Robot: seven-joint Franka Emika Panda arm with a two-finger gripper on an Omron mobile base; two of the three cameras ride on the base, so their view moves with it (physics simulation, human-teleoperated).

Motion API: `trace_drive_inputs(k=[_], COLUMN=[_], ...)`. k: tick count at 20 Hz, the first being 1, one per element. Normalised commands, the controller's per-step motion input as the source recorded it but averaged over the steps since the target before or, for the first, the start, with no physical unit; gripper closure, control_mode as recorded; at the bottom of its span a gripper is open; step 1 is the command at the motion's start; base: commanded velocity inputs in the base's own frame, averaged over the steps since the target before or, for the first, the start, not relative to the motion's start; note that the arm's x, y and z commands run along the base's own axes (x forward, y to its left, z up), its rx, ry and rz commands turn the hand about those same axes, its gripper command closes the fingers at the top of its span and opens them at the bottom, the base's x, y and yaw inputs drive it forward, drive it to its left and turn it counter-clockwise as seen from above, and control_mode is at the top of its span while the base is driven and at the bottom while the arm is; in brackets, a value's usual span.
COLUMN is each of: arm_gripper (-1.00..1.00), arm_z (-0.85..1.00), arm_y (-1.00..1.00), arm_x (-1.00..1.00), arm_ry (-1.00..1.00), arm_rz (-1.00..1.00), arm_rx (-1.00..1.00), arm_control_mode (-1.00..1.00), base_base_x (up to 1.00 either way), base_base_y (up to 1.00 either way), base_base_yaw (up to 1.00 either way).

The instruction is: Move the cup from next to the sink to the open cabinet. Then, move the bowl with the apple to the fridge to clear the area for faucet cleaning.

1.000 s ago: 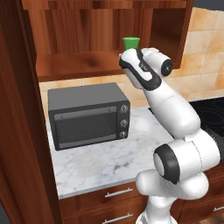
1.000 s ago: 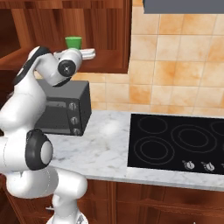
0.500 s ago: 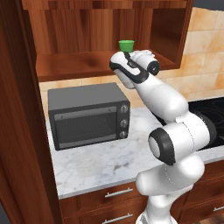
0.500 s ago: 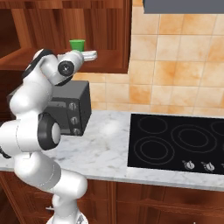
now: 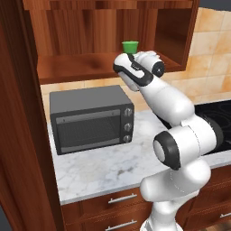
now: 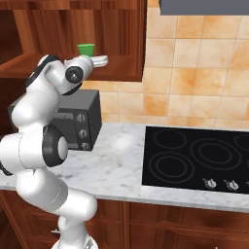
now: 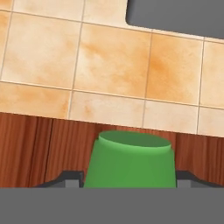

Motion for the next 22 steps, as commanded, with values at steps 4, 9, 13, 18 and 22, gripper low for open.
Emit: trace_drive_inputs(k=[4, 9, 13, 18, 22], arm_gripper=[-1.00, -1.00, -1.00, -1.00, -1.00], arm_z=[0.05, 0.41, 0.29, 0.36, 0.50], arm_y=[0.00, 0.00, 0.00, 0.00, 0.00], arm_x=[-0.11, -0.23, -0.55, -0.90, -1.00], arm_ry=[0.00, 0.00, 0.01, 0.05, 0.04], arm_rz=[0.00, -0.08, -0.11, -0.16, -0.22], arm_rx=[0.00, 0.01, 0.03, 0.09, 0.15], arm_control_mode=[-1.00, -1.00, -1.00, -1.00, -1.00], base_base_x=[0.00, 0.00, 0.00, 0.00, 0.00], base_base_y=[0.00, 0.00, 0.00, 0.00, 0.00], base_base_yaw=[0.00, 0.00, 0.00, 0.00, 0.00])
